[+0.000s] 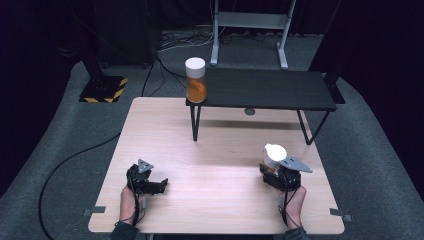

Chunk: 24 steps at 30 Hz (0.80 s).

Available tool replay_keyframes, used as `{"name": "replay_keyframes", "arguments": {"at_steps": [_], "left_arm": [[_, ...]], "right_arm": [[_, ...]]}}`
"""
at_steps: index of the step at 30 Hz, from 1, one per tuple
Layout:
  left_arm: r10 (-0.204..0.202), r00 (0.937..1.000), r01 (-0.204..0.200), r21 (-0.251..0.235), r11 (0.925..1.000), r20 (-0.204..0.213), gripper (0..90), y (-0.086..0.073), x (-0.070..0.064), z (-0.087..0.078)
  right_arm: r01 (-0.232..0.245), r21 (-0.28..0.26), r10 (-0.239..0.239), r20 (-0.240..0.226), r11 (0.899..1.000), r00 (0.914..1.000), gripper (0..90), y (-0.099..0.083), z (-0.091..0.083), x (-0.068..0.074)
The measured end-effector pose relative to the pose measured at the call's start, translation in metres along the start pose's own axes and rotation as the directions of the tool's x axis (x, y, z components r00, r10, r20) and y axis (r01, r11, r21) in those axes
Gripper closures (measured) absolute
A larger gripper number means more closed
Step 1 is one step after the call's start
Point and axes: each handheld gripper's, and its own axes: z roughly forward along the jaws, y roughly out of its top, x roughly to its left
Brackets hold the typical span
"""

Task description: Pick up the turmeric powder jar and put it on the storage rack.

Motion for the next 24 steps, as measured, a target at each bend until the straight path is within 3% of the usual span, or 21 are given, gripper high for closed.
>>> {"name": "replay_keyframes", "arguments": {"at_steps": [24], "left_arm": [[0.001, 1.0, -0.001, 0.001, 1.0, 0.001, 0.1, 0.001, 0.0, 0.001]], "right_arm": [[-0.045, -0.016, 0.047, 0.081, 0.999, 0.9956, 29.6, 0.015, -0.014, -0.032]]}}
